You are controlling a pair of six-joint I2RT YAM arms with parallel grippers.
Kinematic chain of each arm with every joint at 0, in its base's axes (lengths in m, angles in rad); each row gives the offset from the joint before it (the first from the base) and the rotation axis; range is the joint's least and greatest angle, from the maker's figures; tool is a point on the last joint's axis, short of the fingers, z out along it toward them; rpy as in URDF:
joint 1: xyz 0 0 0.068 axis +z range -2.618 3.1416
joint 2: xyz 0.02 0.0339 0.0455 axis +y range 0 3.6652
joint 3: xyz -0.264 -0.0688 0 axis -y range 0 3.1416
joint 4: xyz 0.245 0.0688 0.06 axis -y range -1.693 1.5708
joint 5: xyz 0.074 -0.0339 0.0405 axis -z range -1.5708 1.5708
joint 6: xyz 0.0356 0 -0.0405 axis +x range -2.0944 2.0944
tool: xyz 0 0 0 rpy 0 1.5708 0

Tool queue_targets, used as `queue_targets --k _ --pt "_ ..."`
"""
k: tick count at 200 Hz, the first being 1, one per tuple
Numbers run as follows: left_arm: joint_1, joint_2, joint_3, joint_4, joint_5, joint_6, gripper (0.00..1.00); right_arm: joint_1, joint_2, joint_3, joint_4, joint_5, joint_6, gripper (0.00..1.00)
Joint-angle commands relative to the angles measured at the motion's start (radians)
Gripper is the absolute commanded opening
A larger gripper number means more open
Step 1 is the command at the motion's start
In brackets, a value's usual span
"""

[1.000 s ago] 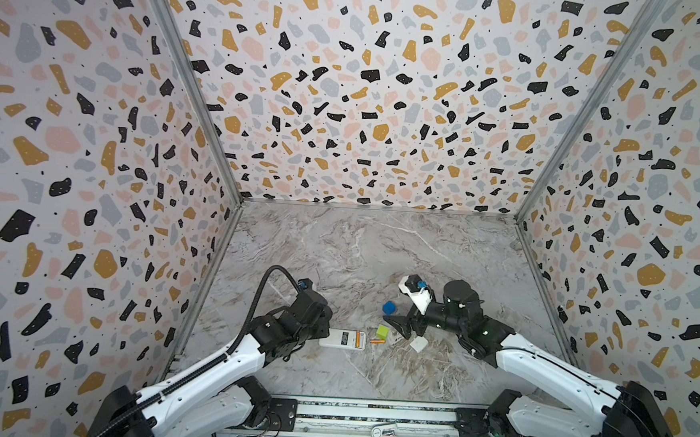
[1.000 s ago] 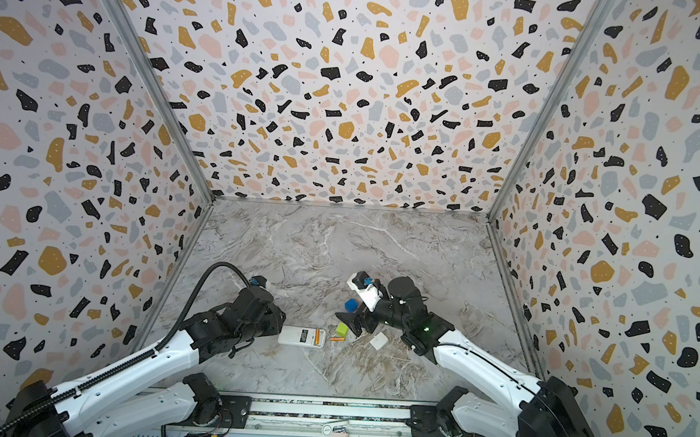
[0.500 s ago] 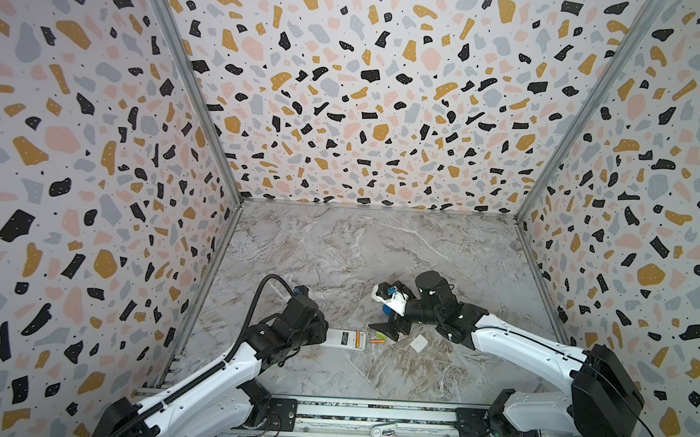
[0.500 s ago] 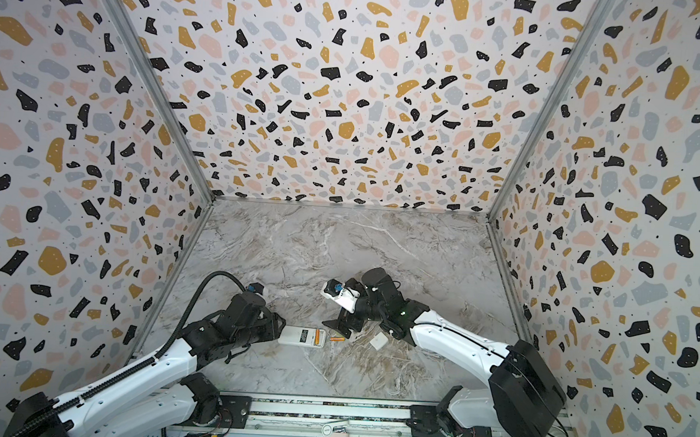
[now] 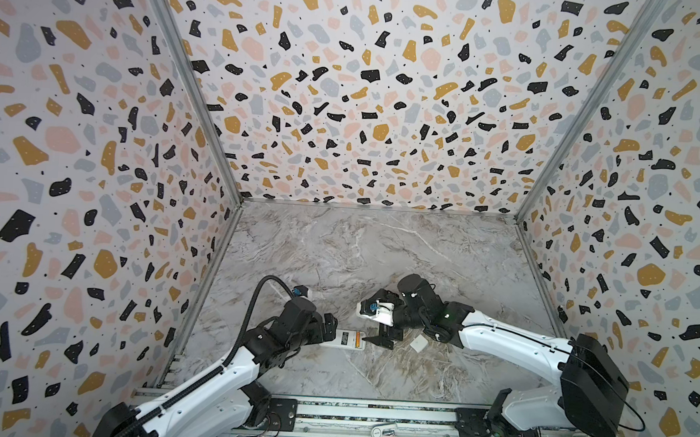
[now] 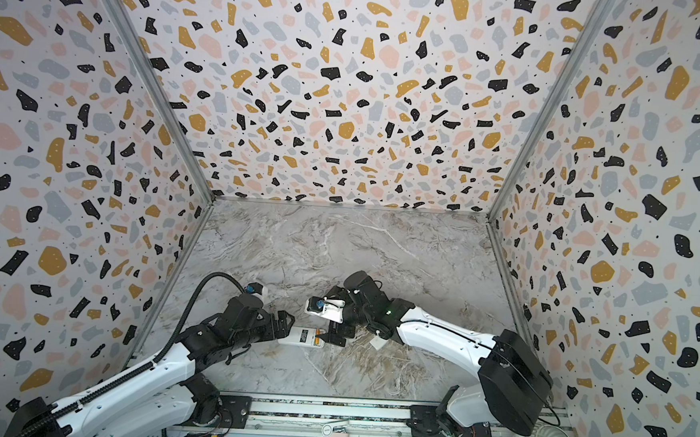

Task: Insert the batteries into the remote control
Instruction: 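Move the right gripper over the compartment while the left gripper shifts aside, then press the battery down with the right gripper while the left gripper steadies the remote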

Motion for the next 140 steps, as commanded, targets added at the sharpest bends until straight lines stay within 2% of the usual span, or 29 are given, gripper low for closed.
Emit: queue_targets --k 1,51,110,121,140 --pt "0.005 -0.001 -0.028 0.037 -0.02 0.001 0.99 0.001 0.016 0.063 -0.046 0.016 -0.041 1.0" --pt "0.005 0.024 -0.052 0.063 -0.012 0.004 0.99 0.008 0.059 0.081 -0.068 0.062 -0.063 1.0" --pt "0.005 -0.012 -0.095 0.07 0.016 -0.02 0.99 0.008 0.086 0.056 -0.036 0.065 -0.092 0.96" --pt "0.004 -0.012 -0.101 0.074 0.021 -0.024 1.0 0.008 0.107 0.065 -0.041 0.066 -0.098 0.93" --pt "0.005 -0.006 -0.108 0.081 0.027 -0.027 1.0 0.008 0.142 0.082 -0.053 0.077 -0.106 0.79"
